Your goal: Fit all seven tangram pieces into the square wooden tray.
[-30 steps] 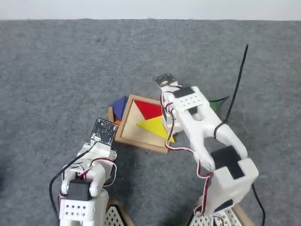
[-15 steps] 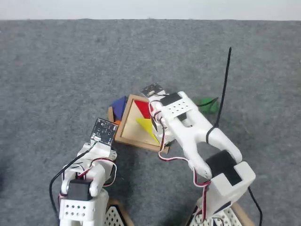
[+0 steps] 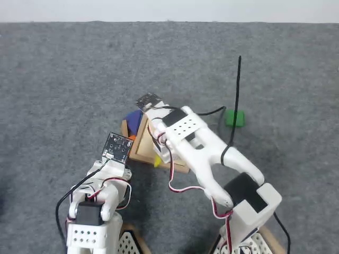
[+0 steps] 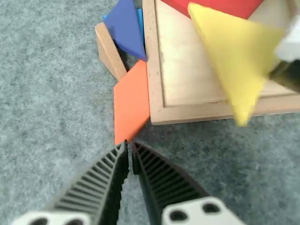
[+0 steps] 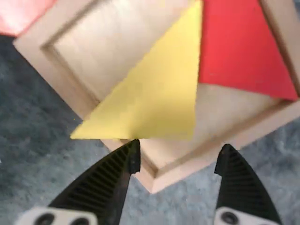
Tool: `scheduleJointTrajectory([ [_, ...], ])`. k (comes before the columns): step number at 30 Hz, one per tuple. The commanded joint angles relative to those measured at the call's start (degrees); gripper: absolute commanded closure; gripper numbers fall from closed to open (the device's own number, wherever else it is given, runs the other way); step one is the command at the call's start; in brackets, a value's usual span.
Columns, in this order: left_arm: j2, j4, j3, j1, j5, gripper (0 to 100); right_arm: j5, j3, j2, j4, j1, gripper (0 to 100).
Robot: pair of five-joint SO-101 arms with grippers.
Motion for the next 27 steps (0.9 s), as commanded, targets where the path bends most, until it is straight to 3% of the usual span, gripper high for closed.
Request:
scheduleJointTrajectory([
  [1,-1.0,0.2,-0.7,-0.2,0.4,98,-0.4,-3.1,-2.4,-2.7,-1.1,72.9],
  [7,-1.0,0.2,-0.7,-0.2,0.4,98,1.0,-3.3,2.3,-6.2,-1.0,72.6],
  [16,-1.0,0.2,-0.7,-0.2,0.4,98,5.4,-4.0,-2.7,-3.8,2.2,72.6],
  [27,-1.0,0.2,-0.7,-0.2,0.4,98,7.6,-18.3,12.3,-4.5,1.9,72.5],
])
